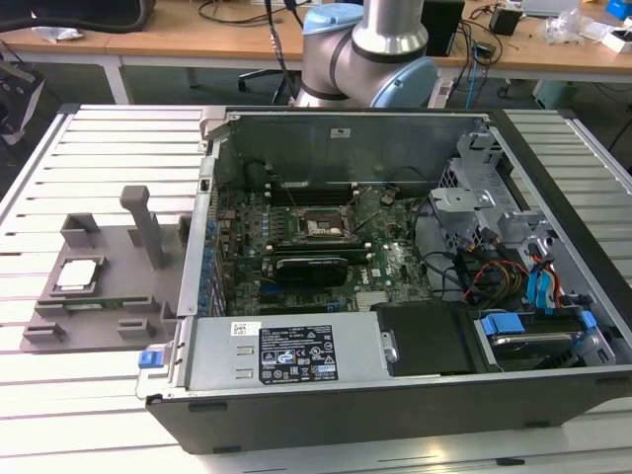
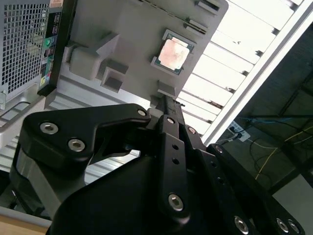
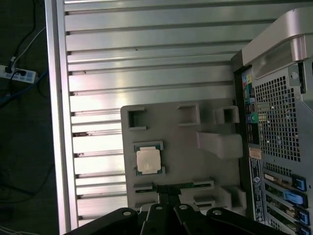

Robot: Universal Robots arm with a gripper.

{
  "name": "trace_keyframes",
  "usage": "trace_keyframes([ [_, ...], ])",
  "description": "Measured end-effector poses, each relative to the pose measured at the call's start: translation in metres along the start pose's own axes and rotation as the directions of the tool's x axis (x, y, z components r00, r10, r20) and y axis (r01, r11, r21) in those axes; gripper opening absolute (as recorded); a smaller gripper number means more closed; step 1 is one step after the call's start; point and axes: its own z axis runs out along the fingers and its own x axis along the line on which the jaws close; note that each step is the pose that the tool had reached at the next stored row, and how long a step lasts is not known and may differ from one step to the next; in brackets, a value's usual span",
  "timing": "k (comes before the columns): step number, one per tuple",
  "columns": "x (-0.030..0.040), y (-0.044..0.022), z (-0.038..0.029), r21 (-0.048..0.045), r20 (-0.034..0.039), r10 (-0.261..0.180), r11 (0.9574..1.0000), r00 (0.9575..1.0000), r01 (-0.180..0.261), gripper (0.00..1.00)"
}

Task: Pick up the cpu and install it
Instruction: 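Reach for the cpu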

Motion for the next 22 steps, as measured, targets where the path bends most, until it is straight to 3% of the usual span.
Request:
trace_keyframes([
  [15,0.0235,-0.0018,-0.0004,0.0008,0.0001,0.0,1.0,1.0,0.0,0.11],
  [22,0.0285,-0.0021,-0.0005,0.0008,0.0002,0.0,1.0,1.0,0.0,0.11],
])
